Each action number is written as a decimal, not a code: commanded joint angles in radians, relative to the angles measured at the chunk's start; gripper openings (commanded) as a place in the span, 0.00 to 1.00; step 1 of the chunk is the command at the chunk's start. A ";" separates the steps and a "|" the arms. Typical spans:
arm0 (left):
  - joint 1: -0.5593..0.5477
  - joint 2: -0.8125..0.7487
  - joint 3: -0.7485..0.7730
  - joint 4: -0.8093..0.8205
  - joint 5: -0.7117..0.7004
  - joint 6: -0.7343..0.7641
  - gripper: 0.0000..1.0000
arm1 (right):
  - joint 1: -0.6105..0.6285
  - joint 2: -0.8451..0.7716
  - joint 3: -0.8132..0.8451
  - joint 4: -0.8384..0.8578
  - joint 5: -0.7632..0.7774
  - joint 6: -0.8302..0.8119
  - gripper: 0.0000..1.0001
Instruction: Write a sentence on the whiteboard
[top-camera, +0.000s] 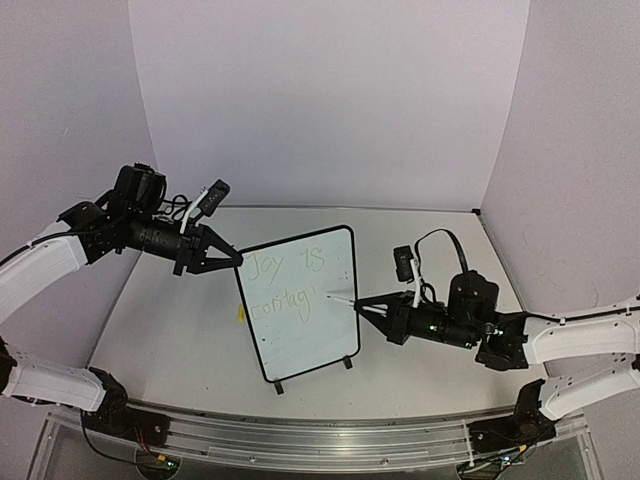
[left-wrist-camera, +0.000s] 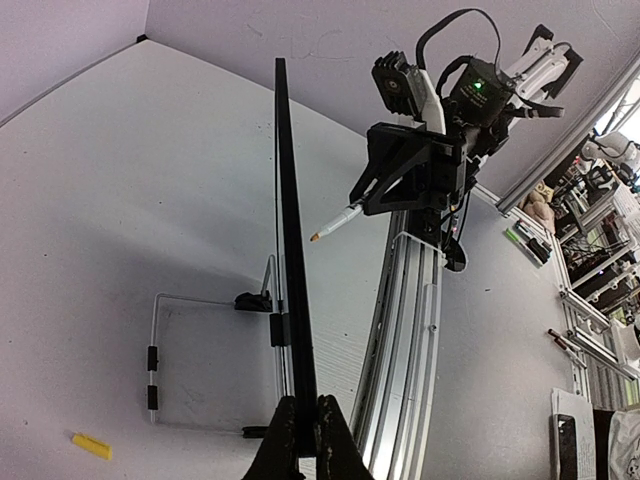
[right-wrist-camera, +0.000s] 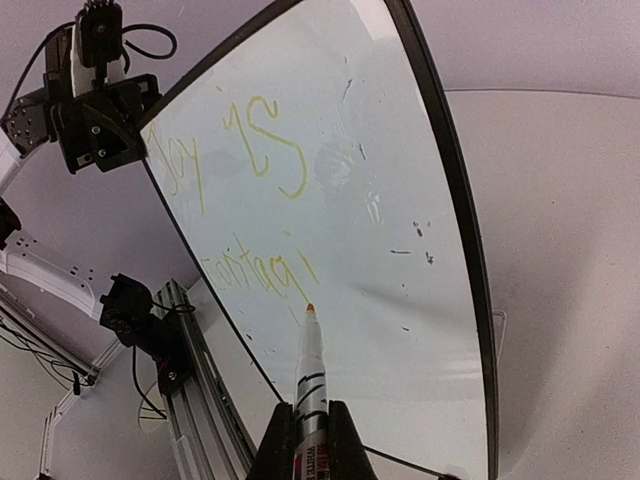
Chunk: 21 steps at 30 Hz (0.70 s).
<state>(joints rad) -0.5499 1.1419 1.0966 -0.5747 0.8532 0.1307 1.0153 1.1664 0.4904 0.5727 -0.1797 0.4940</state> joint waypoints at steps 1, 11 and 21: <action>-0.005 -0.003 -0.007 -0.022 0.004 0.003 0.00 | -0.003 0.020 0.039 0.019 0.020 -0.026 0.00; -0.005 -0.003 -0.007 -0.022 0.006 0.003 0.00 | -0.010 0.046 0.058 0.057 0.064 -0.038 0.00; -0.005 -0.002 -0.007 -0.023 0.007 0.003 0.00 | -0.020 0.075 0.075 0.073 0.064 -0.041 0.00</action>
<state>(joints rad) -0.5499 1.1419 1.0966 -0.5747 0.8532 0.1307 1.0008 1.2237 0.5189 0.5949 -0.1292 0.4703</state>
